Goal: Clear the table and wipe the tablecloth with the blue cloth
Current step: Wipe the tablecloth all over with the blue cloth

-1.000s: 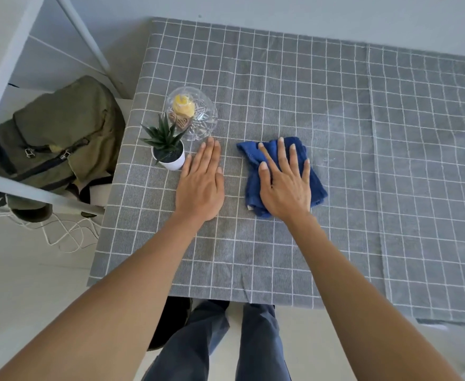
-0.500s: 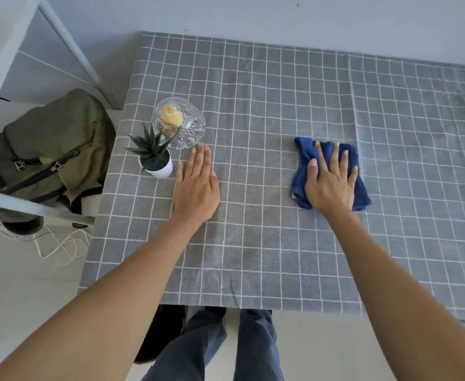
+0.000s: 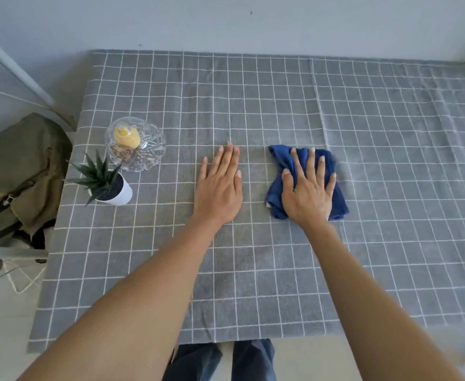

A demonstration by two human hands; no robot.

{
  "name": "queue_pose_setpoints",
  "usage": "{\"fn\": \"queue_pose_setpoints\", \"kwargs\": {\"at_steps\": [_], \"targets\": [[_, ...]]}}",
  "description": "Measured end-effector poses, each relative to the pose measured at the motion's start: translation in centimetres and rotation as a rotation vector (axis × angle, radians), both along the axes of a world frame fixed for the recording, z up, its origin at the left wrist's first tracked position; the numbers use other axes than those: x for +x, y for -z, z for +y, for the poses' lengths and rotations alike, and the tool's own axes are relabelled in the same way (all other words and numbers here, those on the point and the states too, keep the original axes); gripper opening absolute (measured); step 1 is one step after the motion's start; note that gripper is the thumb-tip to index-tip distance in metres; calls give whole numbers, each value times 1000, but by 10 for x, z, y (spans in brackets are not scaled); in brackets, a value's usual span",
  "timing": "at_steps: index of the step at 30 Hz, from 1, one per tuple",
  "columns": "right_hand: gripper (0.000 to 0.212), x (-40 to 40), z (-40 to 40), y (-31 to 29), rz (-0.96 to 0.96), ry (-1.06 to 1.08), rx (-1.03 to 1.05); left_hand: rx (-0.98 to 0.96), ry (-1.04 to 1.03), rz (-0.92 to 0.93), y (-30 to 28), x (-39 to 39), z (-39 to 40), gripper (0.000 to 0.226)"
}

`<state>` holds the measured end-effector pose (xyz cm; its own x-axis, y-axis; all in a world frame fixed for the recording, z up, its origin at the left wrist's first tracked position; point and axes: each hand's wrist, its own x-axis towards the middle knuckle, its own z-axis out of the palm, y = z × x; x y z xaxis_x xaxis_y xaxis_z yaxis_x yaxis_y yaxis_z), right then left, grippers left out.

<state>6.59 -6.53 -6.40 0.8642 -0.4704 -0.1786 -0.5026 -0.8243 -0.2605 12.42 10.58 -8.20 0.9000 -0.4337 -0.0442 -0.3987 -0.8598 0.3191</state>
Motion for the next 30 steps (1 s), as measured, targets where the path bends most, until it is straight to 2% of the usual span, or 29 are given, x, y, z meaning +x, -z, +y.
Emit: {"fn": "queue_pose_setpoints", "kwargs": {"at_steps": [7, 12, 15, 17, 21, 25, 30], "targets": [[51, 3, 3, -5, -3, 86, 62, 7, -9, 27, 1, 3, 37, 52], [50, -10, 51, -5, -19, -198, 32, 8, -27, 0, 0, 0, 35, 52], [49, -10, 45, -4, -10, -220, 20, -6, -23, -8, -1, 1, 36, 52], [48, -7, 25, -3, -3, -173, 10, -1, -30, -5, 0, 1, 36, 52], [49, 0, -10, -4, 21, 53, 17, 18, -36, 1, 1, 1, 38, 52], [49, 2, -6, -6, 11, 113, 29, 28, -41, -7, 2, 0, 38, 53], [50, -8, 34, -7, 10, -92, 17, 22, -46, -19, 1, 0, 36, 53]]}}
